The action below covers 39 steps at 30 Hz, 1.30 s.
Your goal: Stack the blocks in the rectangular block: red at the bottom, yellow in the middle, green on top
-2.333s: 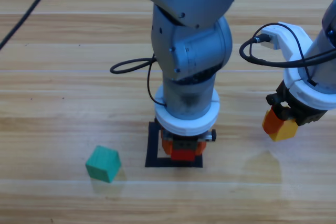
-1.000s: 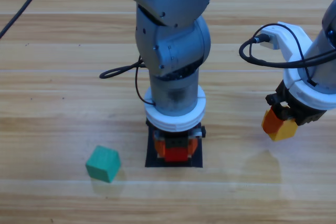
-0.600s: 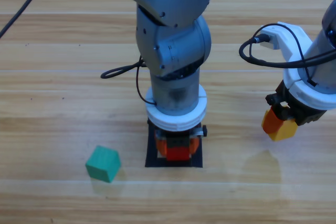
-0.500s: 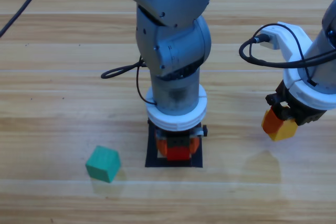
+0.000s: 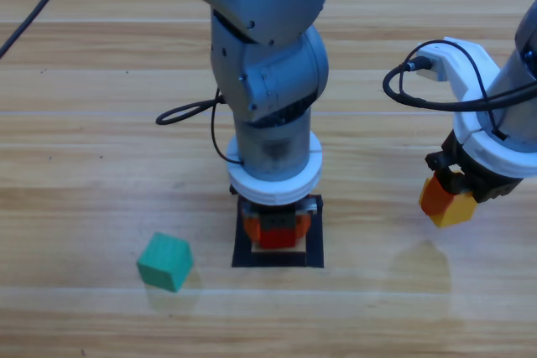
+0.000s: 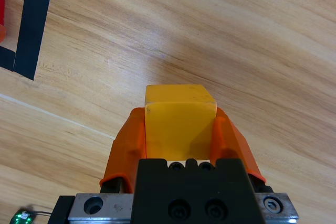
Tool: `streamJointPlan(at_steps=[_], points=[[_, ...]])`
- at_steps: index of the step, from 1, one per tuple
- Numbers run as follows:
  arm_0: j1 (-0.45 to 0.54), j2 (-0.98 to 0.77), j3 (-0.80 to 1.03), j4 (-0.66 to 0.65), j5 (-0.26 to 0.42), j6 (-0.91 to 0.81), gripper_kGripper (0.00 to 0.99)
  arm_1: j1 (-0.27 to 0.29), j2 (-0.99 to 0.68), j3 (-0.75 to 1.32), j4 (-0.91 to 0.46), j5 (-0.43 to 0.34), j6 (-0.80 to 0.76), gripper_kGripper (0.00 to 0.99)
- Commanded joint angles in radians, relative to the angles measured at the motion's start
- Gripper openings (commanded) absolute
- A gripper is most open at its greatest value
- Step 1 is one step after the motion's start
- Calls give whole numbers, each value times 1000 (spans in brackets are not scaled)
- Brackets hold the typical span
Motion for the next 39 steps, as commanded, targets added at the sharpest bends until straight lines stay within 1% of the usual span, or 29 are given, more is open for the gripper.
streamJointPlan(at_steps=[1,11,13,14,15,16,18,19,20,28,30,33,35,36,37,39], points=[[18,-2,34,-18,10,9,46,24,-56,30,-22,0,-6,0],[17,-15,43,-20,11,-8,140,24,-56,30,-22,-1,-9,0],[17,-16,43,-20,13,-14,193,24,-56,30,-22,-1,-9,0],[15,-16,41,-20,16,-20,241,24,-56,30,-22,-1,-9,0],[12,-18,37,-20,18,-24,328,24,-56,28,-22,-1,-9,0],[6,-19,34,-20,19,-29,480,24,-56,28,-22,-1,-9,0],[-5,-19,26,-20,19,-40,816,24,-53,28,-22,-1,-9,0],[-8,-22,26,-18,21,-49,879,24,-53,28,-22,-1,-9,0],[-8,-27,29,-18,24,-54,896,24,-53,28,-22,-1,-9,0],[-13,-50,29,-18,25,-54,899,26,-62,24,-20,2,0,0],[-17,-64,17,-13,31,-54,923,35,-73,19,-16,0,9,0],[-16,-107,-25,16,48,-35,946,70,-78,-4,4,-14,32,0],[-16,-137,-98,80,77,-9,948,99,-53,-47,39,-27,54,0],[-16,-163,-140,120,110,3,948,113,-41,-70,61,-32,66,0],[-14,-200,-153,146,126,19,948,125,-24,-101,87,-33,80,0],[-6,-291,-132,148,145,69,945,154,1,-164,136,-44,106,0]])
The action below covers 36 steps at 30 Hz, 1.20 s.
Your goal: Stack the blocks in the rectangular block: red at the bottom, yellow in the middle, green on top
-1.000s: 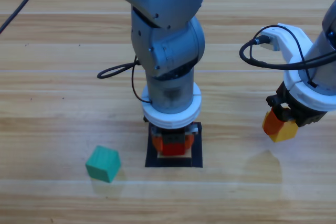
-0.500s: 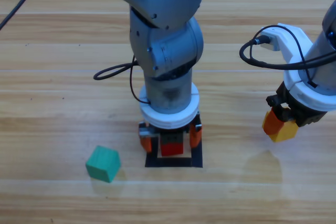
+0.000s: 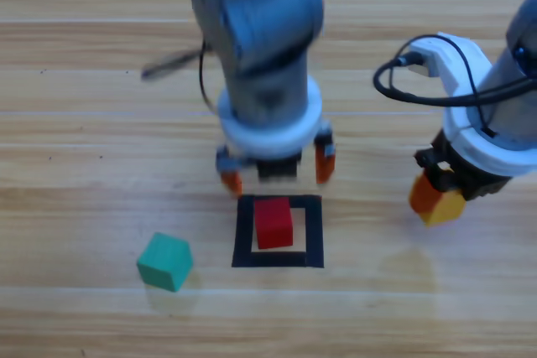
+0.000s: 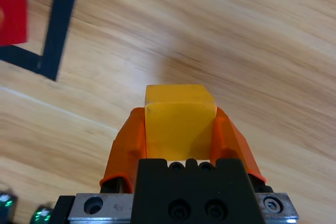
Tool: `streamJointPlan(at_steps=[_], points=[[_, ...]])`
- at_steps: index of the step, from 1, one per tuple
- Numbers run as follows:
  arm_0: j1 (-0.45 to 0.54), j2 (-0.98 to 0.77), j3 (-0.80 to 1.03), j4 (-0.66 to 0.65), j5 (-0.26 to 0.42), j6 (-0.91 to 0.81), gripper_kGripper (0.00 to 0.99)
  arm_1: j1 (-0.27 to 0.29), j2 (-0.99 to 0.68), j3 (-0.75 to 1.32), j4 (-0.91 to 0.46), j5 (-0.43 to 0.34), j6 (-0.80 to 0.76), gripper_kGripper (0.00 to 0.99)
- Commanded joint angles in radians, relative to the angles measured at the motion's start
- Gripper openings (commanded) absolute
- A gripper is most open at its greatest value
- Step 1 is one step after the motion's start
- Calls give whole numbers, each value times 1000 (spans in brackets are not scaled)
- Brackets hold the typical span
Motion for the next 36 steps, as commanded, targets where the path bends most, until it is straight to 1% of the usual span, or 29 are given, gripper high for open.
streamJointPlan(at_steps=[1,3,5,7,10,12,13,14,16,19,21,25,29,36], points=[[3,-241,-25,57,75,112,945,134,14,-165,136,-40,66,0],[19,-321,-8,55,88,187,937,158,43,-230,176,-46,87,0],[37,-408,0,55,102,348,904,184,97,-323,238,-52,126,0],[43,-485,47,54,133,388,905,201,144,-394,281,-59,155,0],[45,-582,143,43,208,388,910,229,227,-512,345,-63,190,0],[45,-678,275,-40,263,391,910,244,292,-605,397,-69,218,0],[45,-747,368,-112,279,408,913,250,325,-658,428,-71,231,0],[45,-833,471,-187,272,443,913,255,361,-710,455,-71,242,0],[45,-993,624,-290,216,469,917,263,419,-796,497,-71,259,0],[45,-1092,658,-282,170,498,920,267,476,-874,525,-69,284,0],[45,-1096,670,-258,162,503,922,267,496,-902,531,-69,297,0],[45,-1115,755,-259,156,506,923,267,531,-931,537,-71,316,0],[45,-1169,799,-265,139,509,923,267,546,-943,538,-72,317,0],[45,-1178,824,-275,134,514,923,267,563,-957,540,-75,336,0]])
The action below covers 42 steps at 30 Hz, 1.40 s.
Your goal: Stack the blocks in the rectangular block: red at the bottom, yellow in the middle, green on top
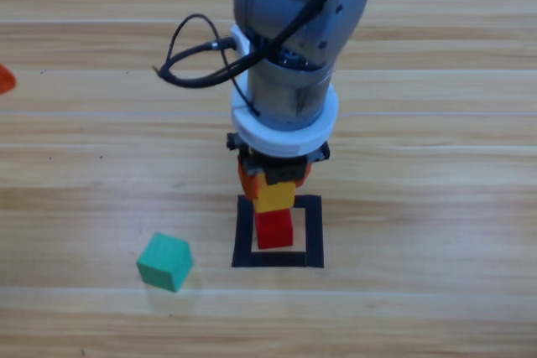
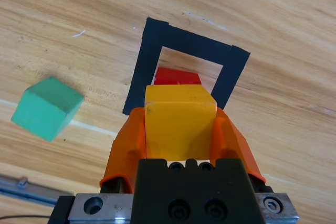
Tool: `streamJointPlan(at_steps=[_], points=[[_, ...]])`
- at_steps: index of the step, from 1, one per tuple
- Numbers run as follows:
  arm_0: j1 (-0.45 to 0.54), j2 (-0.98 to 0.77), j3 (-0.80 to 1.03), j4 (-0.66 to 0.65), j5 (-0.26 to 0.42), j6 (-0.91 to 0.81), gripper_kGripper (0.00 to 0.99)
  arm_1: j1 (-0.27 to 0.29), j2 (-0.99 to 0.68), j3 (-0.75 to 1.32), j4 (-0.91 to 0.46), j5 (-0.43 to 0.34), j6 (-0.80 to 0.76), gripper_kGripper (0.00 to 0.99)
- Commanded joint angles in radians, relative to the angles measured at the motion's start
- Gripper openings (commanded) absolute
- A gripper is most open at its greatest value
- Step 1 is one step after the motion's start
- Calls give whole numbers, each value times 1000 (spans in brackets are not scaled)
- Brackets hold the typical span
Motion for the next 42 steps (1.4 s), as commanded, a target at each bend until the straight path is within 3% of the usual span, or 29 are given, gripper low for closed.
streamJointPlan(at_steps=[1,11,13,15,16,17,27,34,39,42], points=[[11,-15,37,-15,-10,12,923,25,83,-9,17,-23,13,0],[11,-17,90,-68,-27,12,923,25,86,-11,18,-37,22,11],[11,-17,101,-81,-30,12,923,25,89,-14,18,-37,22,256],[11,-15,109,-88,-33,12,923,25,96,-18,18,-36,22,712],[11,-15,112,-90,-33,11,923,25,97,-20,18,-36,22,873],[11,-15,113,-95,-34,11,923,25,97,-23,22,-36,22,905],[11,-11,121,-121,-51,-3,923,53,68,-54,46,-51,19,939],[16,136,69,-127,-51,-107,923,60,-159,83,22,-140,10,945],[57,302,1,-122,-82,-132,922,60,-478,493,-255,-155,-73,989],[66,402,-17,-119,-87,-124,920,30,-636,724,-405,-138,-116,990]])
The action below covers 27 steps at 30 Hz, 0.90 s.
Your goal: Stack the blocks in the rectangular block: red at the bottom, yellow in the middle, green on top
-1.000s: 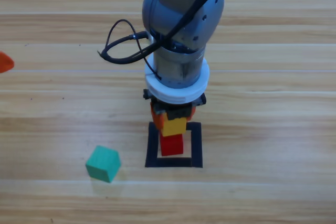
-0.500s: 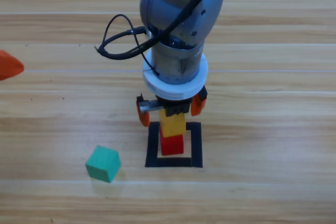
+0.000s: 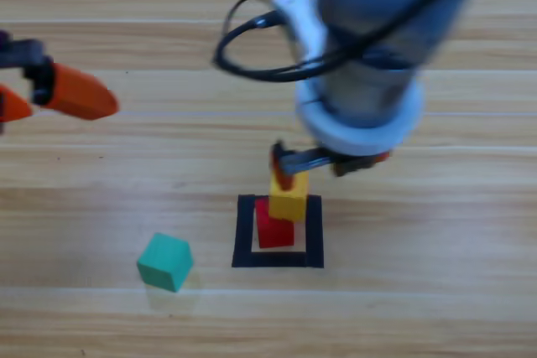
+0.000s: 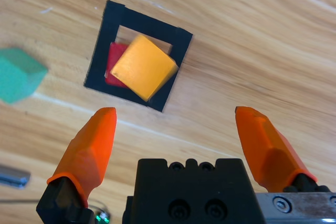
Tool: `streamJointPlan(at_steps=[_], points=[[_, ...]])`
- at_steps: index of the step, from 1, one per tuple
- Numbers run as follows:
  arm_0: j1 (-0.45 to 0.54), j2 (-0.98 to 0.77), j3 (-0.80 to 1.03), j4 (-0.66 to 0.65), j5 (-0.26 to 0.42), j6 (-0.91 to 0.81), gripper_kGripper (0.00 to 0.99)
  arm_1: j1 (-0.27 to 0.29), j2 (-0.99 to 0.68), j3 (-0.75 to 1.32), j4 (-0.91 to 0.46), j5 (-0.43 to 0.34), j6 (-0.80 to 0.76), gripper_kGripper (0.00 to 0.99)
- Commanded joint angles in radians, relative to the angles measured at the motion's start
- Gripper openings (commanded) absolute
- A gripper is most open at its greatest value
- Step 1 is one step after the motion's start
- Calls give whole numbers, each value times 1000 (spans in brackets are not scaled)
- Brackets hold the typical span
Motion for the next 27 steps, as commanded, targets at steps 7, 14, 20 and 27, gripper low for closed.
streamJointPlan(at_steps=[7,14,20,27], points=[[46,438,-60,6,-20,54,920,-80,-593,737,-557,130,-178,990],[46,538,-29,-6,-40,99,922,-86,-602,783,-580,185,-201,990],[46,562,14,-49,-54,113,920,-151,-633,884,-670,240,-253,990],[40,561,23,-61,-64,125,920,-158,-634,906,-683,229,-279,990]])
